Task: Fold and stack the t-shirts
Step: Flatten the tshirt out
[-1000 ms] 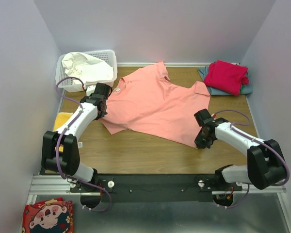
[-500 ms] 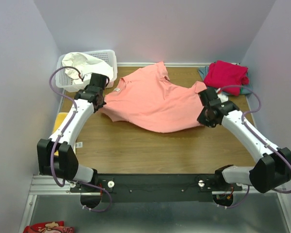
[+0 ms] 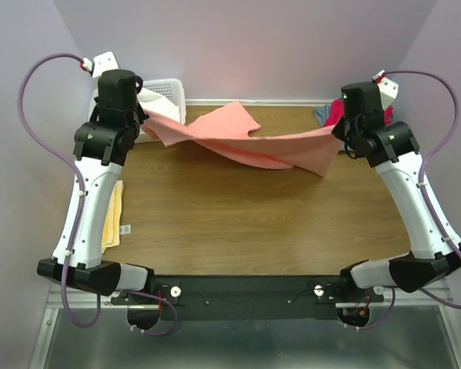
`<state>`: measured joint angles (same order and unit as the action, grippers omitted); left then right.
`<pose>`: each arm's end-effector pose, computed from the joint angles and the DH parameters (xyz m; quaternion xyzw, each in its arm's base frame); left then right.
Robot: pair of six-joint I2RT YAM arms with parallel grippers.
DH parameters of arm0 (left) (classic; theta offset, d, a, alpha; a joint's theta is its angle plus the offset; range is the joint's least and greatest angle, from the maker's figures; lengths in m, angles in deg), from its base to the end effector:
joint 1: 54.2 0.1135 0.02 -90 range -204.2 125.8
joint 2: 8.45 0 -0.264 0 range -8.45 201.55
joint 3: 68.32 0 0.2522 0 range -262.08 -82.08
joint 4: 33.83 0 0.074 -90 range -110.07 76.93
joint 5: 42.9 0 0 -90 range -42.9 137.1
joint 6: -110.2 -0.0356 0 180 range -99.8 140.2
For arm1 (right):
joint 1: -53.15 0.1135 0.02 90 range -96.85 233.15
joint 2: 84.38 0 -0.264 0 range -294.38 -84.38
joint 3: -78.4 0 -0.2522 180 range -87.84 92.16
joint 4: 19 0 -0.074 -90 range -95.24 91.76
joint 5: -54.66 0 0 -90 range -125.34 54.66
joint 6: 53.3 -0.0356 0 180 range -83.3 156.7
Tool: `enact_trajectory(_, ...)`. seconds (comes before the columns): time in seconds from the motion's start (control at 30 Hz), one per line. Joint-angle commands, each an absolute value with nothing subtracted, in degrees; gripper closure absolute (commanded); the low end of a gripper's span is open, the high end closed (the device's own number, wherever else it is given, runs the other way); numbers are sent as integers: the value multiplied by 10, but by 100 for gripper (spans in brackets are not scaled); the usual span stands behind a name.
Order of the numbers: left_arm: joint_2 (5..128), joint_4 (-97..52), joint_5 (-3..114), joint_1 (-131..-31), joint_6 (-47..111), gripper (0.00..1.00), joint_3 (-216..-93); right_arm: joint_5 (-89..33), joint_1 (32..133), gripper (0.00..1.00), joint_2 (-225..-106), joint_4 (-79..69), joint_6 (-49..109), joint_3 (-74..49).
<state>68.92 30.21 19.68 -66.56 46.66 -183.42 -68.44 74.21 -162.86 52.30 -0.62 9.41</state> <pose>0.2540 -0.0389 0.4786 -0.2254 0.8037 0.0195 0.5504 0.2504 0.0756 0.4428 0.2441 0.8383 -0.0221 0.4871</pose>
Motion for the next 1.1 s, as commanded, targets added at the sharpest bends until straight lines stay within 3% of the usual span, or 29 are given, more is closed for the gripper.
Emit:
enact_trajectory(0.0, 671, 305, 155, -661, 416, 100, -1947, -756, 742, 99, -1634, 543, 60, 194)
enact_trajectory(0.13, 643, 272, 182, -661, 415, 100, -1990, -765, 742, 99, -1628, 542, 94, 252)
enact_trajectory(0.33, 558, 124, 259, -661, 403, 100, -1946, -765, 743, 99, -1602, 538, 109, 290)
enact_trajectory(0.5, 564, 74, 286, -661, 390, 100, -1966, -766, 742, 99, -1602, 535, 107, 300)
enact_trajectory(0.8, 735, 44, 281, -661, 377, 100, -2061, -798, 742, 99, -1707, 446, 144, 286)
enact_trajectory(1.07, 913, 23, 262, -661, 344, 100, -2218, -757, 684, 99, -1854, 426, 169, 443)
